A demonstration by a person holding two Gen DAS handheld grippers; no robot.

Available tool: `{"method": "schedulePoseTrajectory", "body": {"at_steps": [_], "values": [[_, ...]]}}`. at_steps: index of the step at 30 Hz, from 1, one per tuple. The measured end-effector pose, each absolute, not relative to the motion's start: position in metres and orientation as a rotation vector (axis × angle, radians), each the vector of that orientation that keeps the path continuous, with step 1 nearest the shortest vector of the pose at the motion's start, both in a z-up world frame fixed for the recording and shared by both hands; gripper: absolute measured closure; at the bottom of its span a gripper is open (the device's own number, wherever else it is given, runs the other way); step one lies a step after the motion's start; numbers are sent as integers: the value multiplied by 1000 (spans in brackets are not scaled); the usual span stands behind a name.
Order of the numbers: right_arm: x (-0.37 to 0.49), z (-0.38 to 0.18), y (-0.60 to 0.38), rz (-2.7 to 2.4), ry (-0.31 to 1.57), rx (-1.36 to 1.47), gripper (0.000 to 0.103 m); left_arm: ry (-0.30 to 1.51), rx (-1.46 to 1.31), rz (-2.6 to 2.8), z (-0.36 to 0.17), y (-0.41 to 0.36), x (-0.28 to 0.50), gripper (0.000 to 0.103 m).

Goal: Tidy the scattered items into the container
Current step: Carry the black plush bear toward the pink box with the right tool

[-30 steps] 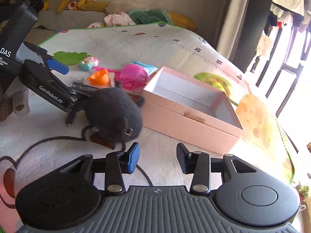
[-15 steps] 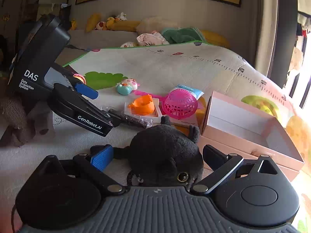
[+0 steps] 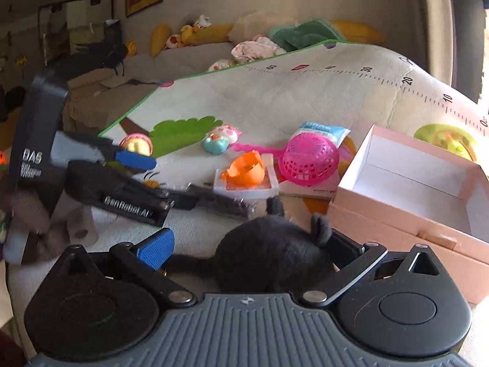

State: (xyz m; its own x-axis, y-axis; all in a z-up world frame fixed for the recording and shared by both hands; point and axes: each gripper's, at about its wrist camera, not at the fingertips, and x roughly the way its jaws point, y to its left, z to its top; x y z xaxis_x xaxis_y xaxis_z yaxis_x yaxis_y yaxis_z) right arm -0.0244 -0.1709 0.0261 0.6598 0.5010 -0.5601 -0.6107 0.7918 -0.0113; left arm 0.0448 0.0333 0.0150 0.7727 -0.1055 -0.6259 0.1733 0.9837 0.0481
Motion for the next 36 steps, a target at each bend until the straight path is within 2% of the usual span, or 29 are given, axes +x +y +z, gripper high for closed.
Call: {"method": "schedulePoseTrajectory", "body": {"at_steps": [1, 2, 3, 5, 10, 14, 16, 18, 21, 23, 26, 27, 32, 36], "values": [[-34, 21, -169, 603, 545, -256, 0, 679, 92, -177, 15, 30, 46, 8], [-42, 16, -167, 557, 525, -310, 5, 687, 83, -205, 14, 25, 47, 8], [-47, 14, -168, 521, 521, -340, 20, 697, 82, -231, 13, 19, 48, 7], [-49, 17, -180, 475, 546, -315, 33, 707, 109, -248, 9, 5, 51, 6], [-52, 24, -224, 371, 617, -232, 34, 707, 161, -239, 3, -18, 59, 6], [-62, 24, -254, 326, 630, -224, 32, 742, 137, -496, 8, -29, 43, 6], [-65, 25, -266, 315, 623, -212, 26, 733, 211, -512, 6, -41, 32, 6], [-65, 25, -273, 288, 600, -219, 15, 701, 311, -423, 1, -50, 31, 3], [-58, 28, -273, 297, 587, -216, 15, 677, 322, -302, 3, -46, 44, 1], [-51, 37, -277, 326, 570, -158, 15, 638, 361, -210, 6, -41, 50, 2], [-27, 53, -290, 367, 585, 26, 4, 633, 399, -115, 6, -26, 56, 2], [-19, 55, -291, 363, 590, 67, 4, 638, 402, -97, 7, -20, 57, 2], [12, 62, -312, 159, 543, 231, 4, 662, 292, -162, 16, 14, 42, 2], [20, 50, -340, 67, 526, 302, 0, 706, 141, -342, 21, 16, 36, 1]]}}
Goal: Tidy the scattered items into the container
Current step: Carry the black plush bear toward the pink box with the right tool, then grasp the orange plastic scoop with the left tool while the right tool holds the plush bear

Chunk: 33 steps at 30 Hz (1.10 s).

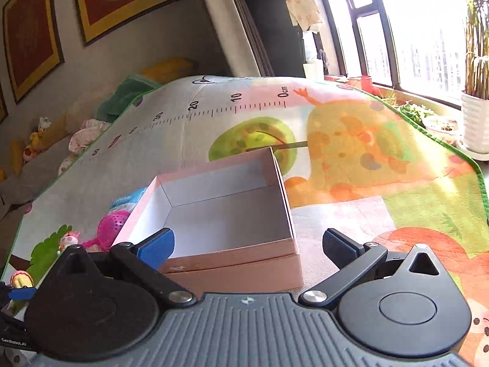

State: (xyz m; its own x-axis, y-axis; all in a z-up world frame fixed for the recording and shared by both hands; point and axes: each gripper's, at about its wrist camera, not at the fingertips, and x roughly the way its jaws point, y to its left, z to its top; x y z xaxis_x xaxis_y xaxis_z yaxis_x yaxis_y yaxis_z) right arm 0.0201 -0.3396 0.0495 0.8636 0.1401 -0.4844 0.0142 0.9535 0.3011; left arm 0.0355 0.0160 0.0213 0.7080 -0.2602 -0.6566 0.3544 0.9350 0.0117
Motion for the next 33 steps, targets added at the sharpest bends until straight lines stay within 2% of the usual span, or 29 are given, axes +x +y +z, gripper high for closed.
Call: {"method": "schedulePoseTrajectory", "body": {"at_steps": [4, 8, 14, 21, 26, 28, 30, 32, 33], "values": [[43, 29, -348, 149, 607, 469, 0, 712, 103, -410, 21, -22, 41, 0], [42, 38, -335, 269, 590, 456, 0, 719, 115, -307, 17, -46, 48, 0], [-14, 56, -312, 327, 457, 94, 0, 723, 111, -174, 12, -73, 66, 0], [-62, 17, -269, 381, 551, -216, 0, 707, 157, -136, 3, -77, 77, 1], [-57, 5, -260, 352, 553, -204, 0, 679, 195, -153, 2, -68, 71, 19], [-55, 6, -256, 342, 547, -201, 1, 667, 197, -150, 3, -63, 70, 32], [-54, 7, -252, 335, 553, -205, 16, 658, 200, -155, 3, -57, 69, 40], [-54, 9, -250, 318, 571, -205, 29, 657, 207, -166, 5, -51, 64, 49], [-55, 10, -249, 310, 577, -206, 31, 660, 212, -172, 5, -47, 61, 52]]}}
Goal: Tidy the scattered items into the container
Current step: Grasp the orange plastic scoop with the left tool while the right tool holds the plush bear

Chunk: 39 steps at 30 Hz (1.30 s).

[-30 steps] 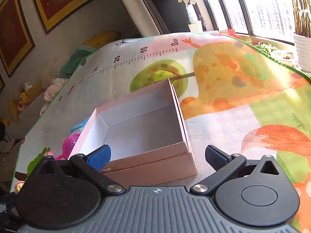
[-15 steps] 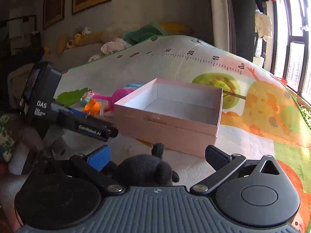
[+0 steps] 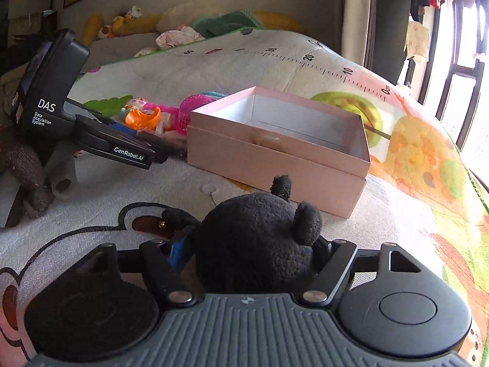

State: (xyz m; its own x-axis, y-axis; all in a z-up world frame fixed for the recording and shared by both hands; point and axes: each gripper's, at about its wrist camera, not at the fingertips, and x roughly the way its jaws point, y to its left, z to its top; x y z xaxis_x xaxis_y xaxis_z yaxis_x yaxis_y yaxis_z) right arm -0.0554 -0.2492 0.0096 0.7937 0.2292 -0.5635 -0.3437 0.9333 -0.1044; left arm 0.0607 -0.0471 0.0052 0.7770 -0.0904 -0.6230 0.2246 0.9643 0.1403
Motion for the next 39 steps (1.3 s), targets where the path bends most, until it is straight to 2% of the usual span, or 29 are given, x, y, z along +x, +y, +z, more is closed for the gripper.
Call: {"method": "schedulePoseTrajectory", "body": {"at_steps": [5, 9, 11, 12, 13, 15, 20, 25, 31, 32, 34, 39], "values": [[-70, 12, -251, 325, 578, -219, 33, 652, 220, -82, 6, -23, 60, 47], [-67, 9, -248, 310, 584, -225, 32, 639, 221, -42, 4, -12, 73, 30], [-63, 7, -247, 306, 586, -224, 30, 633, 234, -67, 5, -9, 74, 27], [-63, 5, -247, 305, 587, -224, 29, 630, 231, -113, 8, -6, 71, 22], [-62, 3, -247, 307, 591, -220, 28, 629, 219, -153, 11, -4, 68, 12], [-60, 0, -250, 314, 609, -209, 26, 617, 168, -204, 19, 0, 61, 8], [-55, -4, -254, 318, 623, -161, 23, 542, 131, -118, 31, 1, 78, 8], [-56, -3, -252, 315, 618, -159, 23, 627, 111, -128, 18, 1, 117, 15], [-57, 3, -253, 304, 602, -160, 24, 630, 148, -132, 11, -4, 112, 36], [-56, 3, -252, 305, 605, -167, 26, 627, 149, -134, 13, -3, 108, 38], [-56, 4, -250, 303, 612, -185, 33, 608, 158, -138, 20, -2, 97, 38], [-62, 9, -253, 309, 627, -179, 35, 530, 180, -214, 47, -8, 54, 38]]}}
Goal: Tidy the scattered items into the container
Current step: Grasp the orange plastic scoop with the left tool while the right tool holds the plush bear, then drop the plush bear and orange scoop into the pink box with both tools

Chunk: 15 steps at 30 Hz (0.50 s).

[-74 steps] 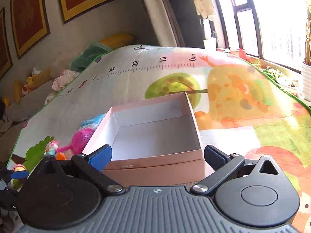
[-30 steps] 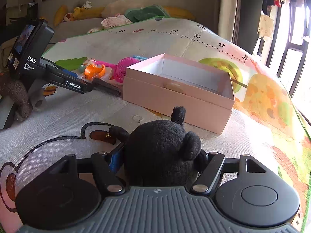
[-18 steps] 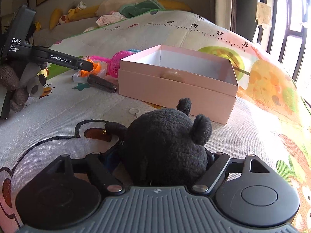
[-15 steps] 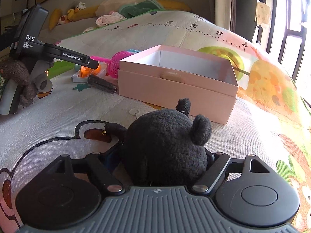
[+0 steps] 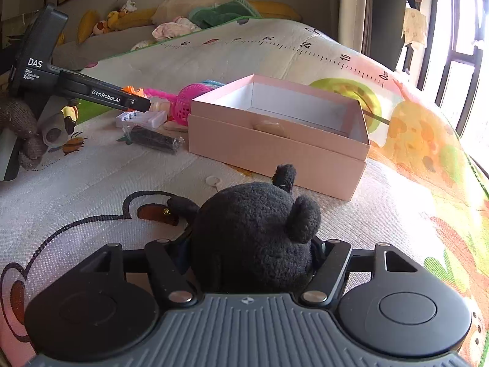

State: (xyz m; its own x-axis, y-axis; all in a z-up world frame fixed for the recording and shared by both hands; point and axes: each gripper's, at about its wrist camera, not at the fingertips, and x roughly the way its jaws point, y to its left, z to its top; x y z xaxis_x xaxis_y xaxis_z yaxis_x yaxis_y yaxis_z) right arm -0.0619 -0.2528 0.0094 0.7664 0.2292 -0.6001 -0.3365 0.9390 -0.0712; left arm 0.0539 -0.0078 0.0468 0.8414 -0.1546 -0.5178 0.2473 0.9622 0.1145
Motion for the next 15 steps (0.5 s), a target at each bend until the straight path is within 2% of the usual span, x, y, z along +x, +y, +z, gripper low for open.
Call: {"method": "schedulePoseTrajectory", "body": {"at_steps": [4, 7, 12, 15], "values": [[-73, 25, -260, 314, 617, -144, 35, 487, 227, -343, 60, -24, 16, 38], [-80, 43, -268, 317, 600, -116, 35, 522, 262, -446, 57, -40, -2, 38], [-83, 71, -277, 323, 614, -66, 35, 556, 292, -565, 50, -66, -18, 38], [-81, 87, -278, 315, 613, -40, 35, 505, 303, -575, 59, -78, -20, 38]]}}
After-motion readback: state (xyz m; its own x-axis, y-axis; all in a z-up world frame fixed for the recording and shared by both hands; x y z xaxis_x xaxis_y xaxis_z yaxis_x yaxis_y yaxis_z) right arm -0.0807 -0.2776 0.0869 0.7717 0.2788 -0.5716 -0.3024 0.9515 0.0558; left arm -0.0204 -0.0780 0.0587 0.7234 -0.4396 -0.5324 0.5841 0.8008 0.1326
